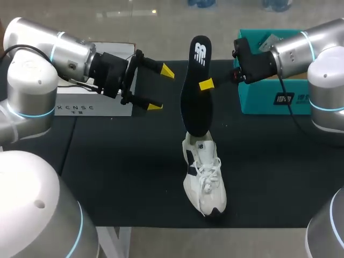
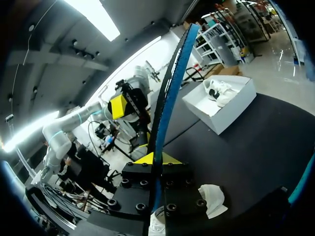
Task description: Take the shoe out of the shoebox, open the shoe tongue, remove and reinsert the insole, then place the shoe into the shoebox
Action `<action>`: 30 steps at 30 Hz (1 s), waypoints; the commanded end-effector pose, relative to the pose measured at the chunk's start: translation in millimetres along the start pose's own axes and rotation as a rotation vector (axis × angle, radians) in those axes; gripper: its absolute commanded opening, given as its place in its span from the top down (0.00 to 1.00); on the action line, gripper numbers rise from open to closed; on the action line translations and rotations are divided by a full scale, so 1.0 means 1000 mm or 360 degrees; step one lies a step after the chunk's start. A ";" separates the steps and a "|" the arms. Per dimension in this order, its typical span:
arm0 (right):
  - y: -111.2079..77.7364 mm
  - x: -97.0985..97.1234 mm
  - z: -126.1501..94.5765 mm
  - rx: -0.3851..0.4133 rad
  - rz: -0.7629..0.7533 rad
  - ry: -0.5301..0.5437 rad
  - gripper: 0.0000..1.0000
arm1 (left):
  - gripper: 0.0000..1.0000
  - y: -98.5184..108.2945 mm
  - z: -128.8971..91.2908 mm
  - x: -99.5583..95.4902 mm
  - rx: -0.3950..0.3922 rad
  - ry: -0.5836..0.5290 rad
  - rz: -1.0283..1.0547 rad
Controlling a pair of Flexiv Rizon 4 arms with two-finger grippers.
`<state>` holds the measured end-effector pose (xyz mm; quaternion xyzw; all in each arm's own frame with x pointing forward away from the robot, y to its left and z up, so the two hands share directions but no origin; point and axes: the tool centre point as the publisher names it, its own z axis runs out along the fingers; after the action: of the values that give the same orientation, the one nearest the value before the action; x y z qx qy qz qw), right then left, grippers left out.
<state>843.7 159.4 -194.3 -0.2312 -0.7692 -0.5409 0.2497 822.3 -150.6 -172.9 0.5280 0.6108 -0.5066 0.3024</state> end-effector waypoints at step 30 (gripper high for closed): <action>-0.001 0.001 0.001 0.0000 0.0000 -0.0005 1.00 | 0.00 -0.010 -0.048 0.069 -0.0677 0.0694 -0.1219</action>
<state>843.5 159.1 -194.0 -0.2314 -0.7694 -0.5405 0.2496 808.3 -83.6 -221.1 0.3534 0.8140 -0.4504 0.0979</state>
